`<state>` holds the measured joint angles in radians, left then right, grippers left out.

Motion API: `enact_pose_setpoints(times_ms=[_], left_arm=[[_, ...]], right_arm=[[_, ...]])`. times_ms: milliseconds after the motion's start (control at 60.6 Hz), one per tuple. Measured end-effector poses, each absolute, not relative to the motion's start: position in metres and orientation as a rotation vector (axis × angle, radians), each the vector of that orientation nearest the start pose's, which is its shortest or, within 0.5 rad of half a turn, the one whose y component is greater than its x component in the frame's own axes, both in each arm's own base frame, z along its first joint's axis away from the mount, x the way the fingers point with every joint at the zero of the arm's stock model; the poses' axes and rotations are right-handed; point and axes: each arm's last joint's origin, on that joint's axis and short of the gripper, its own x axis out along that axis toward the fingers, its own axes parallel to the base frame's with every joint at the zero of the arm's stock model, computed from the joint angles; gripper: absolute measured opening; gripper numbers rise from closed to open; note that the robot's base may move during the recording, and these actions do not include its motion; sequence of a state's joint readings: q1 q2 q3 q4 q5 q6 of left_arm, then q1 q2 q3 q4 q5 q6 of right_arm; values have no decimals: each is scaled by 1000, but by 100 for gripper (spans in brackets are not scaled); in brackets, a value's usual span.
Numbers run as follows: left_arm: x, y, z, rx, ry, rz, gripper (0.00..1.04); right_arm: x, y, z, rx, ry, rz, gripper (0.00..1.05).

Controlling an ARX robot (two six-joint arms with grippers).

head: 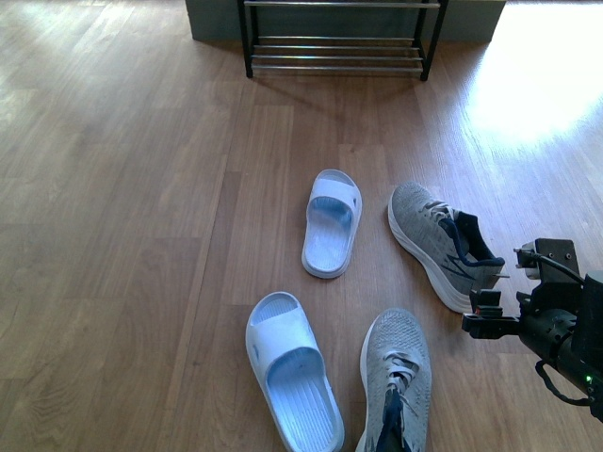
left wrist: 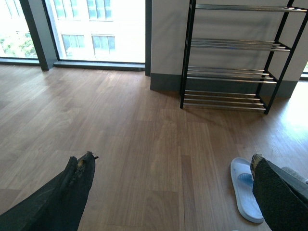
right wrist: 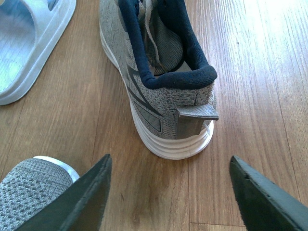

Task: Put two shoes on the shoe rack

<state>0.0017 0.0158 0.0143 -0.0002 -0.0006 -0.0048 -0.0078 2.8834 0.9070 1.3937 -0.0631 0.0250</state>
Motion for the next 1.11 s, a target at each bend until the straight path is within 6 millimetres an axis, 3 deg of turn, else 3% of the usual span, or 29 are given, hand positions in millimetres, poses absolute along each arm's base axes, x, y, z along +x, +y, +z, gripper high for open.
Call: enact_pose_setpoints(times_ms=[116, 165, 248, 347, 380, 512, 594, 660, 693, 776, 908, 1106], left_arm=[[98, 0, 167, -5, 2, 2, 95], [98, 0, 167, -5, 2, 2, 95], [98, 0, 167, -4, 2, 2, 95], [98, 0, 167, -5, 2, 2, 95], [98, 0, 167, -5, 2, 2, 95], [98, 0, 167, -4, 1, 1, 95], [98, 0, 167, -4, 2, 3, 95], [98, 0, 167, -4, 2, 0, 95], [98, 0, 167, -4, 2, -3, 95], [98, 0, 167, -4, 1, 2, 95], [98, 0, 167, -4, 1, 0, 95], [98, 0, 167, -4, 1, 0, 95]], right_arm=[[313, -1, -131, 45, 587, 46, 95], [313, -1, -131, 46, 589, 46, 98], [312, -1, -131, 46, 591, 46, 83], [311, -1, -131, 46, 594, 46, 57], [303, -2, -110, 30, 616, 12, 50], [198, -1, 1, 7, 786, -1, 30], [159, 0, 46, 4, 674, -3, 42], [168, -1, 89, 3, 379, -7, 53], [168, 0, 121, 3, 166, -5, 60], [161, 0, 154, 3, -69, -2, 74], [161, 0, 152, 3, -50, -1, 96], [160, 0, 153, 3, -58, -2, 96]])
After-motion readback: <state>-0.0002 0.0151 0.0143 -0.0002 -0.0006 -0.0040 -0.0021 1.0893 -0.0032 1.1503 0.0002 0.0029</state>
